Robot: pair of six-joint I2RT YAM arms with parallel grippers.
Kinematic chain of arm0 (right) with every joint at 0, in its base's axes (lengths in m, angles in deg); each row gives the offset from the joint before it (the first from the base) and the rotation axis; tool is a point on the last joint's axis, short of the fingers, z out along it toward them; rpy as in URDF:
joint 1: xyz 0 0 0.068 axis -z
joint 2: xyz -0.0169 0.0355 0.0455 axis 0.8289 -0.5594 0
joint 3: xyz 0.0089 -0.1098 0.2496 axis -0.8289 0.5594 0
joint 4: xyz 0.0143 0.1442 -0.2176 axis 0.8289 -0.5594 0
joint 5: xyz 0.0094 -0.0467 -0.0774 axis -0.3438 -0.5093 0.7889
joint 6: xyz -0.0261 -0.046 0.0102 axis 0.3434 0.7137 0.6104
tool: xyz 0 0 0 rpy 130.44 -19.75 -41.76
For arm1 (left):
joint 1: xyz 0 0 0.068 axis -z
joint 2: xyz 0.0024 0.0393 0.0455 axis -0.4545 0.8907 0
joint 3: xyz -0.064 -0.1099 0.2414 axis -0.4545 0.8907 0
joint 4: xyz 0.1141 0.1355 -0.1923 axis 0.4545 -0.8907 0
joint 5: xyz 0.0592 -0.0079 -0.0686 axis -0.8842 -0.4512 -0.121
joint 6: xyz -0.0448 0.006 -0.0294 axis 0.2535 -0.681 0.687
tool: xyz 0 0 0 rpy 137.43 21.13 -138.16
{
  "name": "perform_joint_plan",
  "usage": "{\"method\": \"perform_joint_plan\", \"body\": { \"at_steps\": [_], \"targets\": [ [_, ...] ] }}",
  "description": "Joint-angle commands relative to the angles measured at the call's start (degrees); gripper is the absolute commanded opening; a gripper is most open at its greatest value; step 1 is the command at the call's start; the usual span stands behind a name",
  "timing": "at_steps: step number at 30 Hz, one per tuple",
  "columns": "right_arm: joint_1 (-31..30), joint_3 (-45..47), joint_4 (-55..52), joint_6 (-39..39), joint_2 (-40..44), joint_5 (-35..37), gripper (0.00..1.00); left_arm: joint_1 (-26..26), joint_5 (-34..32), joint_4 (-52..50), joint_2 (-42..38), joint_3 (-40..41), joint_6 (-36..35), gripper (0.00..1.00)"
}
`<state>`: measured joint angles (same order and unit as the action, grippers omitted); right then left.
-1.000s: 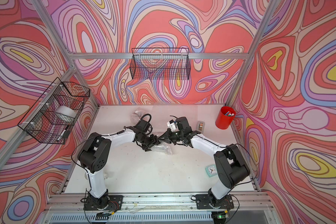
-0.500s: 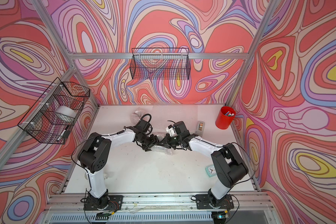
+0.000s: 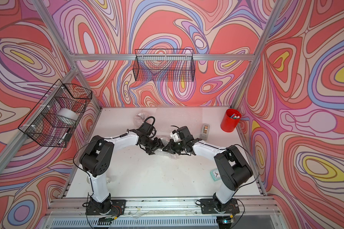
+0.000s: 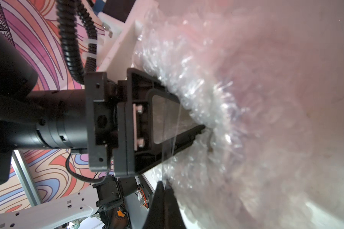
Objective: Wrap mugs in bubble wrap
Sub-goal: Stick the tape on the bubble wrap.
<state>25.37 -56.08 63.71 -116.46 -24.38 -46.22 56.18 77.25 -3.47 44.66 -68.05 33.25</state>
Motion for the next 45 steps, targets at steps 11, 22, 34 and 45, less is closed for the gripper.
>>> {"method": "perform_joint_plan", "body": {
  "at_steps": [11,22,34,45],
  "targets": [
    [-5.6,8.2,1.7,13.6,2.6,17.2,0.0,0.0,0.5,0.5,1.6,-0.5,0.8,0.69],
    [-5.6,4.6,0.8,9.2,6.0,11.6,0.22,0.0,0.3,0.9,1.8,0.1,1.2,0.69],
    [-5.7,3.0,-0.8,-1.4,8.9,7.8,0.39,0.0,0.2,0.9,2.0,0.3,1.1,0.69],
    [-5.9,-1.6,-19.2,-0.5,12.2,18.8,0.44,0.0,0.2,1.2,2.4,0.2,1.2,0.69]
  ]
}}
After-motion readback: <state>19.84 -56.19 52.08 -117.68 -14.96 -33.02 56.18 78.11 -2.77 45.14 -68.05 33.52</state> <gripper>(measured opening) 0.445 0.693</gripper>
